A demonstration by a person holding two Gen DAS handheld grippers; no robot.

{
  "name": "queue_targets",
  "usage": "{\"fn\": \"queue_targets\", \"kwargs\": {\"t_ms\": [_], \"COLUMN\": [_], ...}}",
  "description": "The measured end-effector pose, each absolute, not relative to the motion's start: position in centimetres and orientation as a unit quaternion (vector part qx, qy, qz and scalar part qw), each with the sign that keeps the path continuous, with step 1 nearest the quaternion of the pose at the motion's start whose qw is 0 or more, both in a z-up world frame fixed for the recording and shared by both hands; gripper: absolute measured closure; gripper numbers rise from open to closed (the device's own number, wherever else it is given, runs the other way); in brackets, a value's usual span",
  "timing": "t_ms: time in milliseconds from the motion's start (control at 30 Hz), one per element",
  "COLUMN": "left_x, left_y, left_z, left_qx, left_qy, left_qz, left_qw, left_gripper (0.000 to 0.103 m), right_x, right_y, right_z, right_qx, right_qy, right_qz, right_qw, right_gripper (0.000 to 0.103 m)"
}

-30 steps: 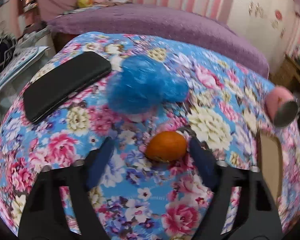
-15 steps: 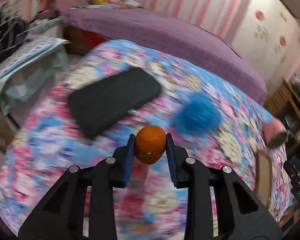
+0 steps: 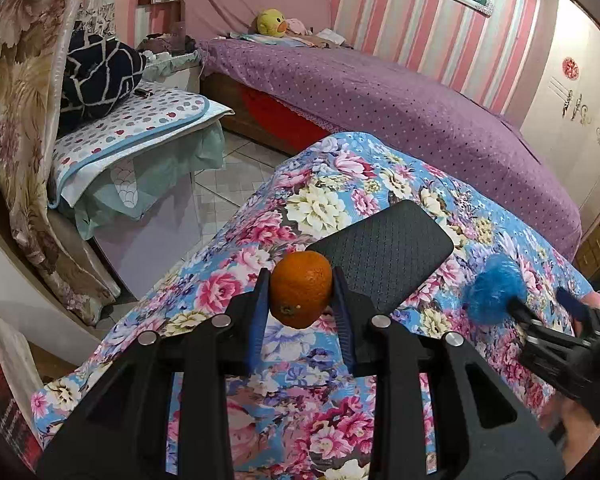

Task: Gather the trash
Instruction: 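Grasp the orange with the left gripper while the right grasps the blue plastic bag, then carry the orange and blue plastic bag over the blue basket with both grippers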

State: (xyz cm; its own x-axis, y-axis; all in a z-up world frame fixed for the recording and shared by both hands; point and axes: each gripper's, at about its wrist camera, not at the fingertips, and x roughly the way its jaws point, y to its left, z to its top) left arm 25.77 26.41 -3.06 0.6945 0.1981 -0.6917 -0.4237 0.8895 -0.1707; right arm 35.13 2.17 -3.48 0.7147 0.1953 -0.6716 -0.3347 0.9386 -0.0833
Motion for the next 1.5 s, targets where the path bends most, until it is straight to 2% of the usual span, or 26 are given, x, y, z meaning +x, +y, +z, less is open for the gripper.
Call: {"fn": "queue_targets", "kwargs": {"t_ms": [100,167,200,233,267,300,633,1133,1333,1500], "left_x": [25.8,25.9,25.9,25.9,25.8,25.7,24.7,21.7,21.1,20.2], "left_y": [26.1,25.7,25.6,25.4,25.3,25.1,21.0,9.8,5.7,1.6], "left_z": [-3.0,-2.8,-2.8,-2.7,-2.6,-2.5,-1.2,0.6,0.6,0.3], "left_qx": [-0.158,-0.159,-0.158,-0.156,-0.154,-0.152,-0.126,-0.105,-0.100,-0.055], "left_qy": [0.351,0.350,0.350,0.349,0.349,0.348,0.339,0.324,0.327,0.319], "left_qz": [0.168,0.162,0.161,0.160,0.159,0.158,0.138,0.053,0.020,0.006], "left_qw": [0.907,0.909,0.909,0.910,0.911,0.911,0.922,0.939,0.939,0.946], "left_gripper": [0.074,0.074,0.074,0.074,0.074,0.074,0.074,0.073,0.073,0.073], "right_x": [36.4,36.6,36.6,36.3,36.1,35.7,30.7,17.9,13.6,11.8], "right_y": [3.4,4.2,4.4,4.4,4.2,3.8,-4.8,-22.6,-28.3,-31.4], "right_z": [-4.7,-5.1,-5.0,-4.7,-4.6,-4.2,0.2,2.7,1.8,0.1], "right_qx": [-0.098,-0.105,-0.106,-0.108,-0.110,-0.111,-0.082,-0.021,-0.014,-0.005], "right_qy": [0.374,0.377,0.374,0.369,0.364,0.353,0.303,0.275,0.278,0.282], "right_qz": [0.177,0.200,0.206,0.212,0.211,0.207,0.163,0.054,-0.002,-0.022], "right_qw": [0.905,0.898,0.898,0.898,0.900,0.906,0.935,0.960,0.961,0.959], "right_gripper": [0.033,0.058,0.066,0.081,0.087,0.089,0.091,0.091,0.091,0.091]}}
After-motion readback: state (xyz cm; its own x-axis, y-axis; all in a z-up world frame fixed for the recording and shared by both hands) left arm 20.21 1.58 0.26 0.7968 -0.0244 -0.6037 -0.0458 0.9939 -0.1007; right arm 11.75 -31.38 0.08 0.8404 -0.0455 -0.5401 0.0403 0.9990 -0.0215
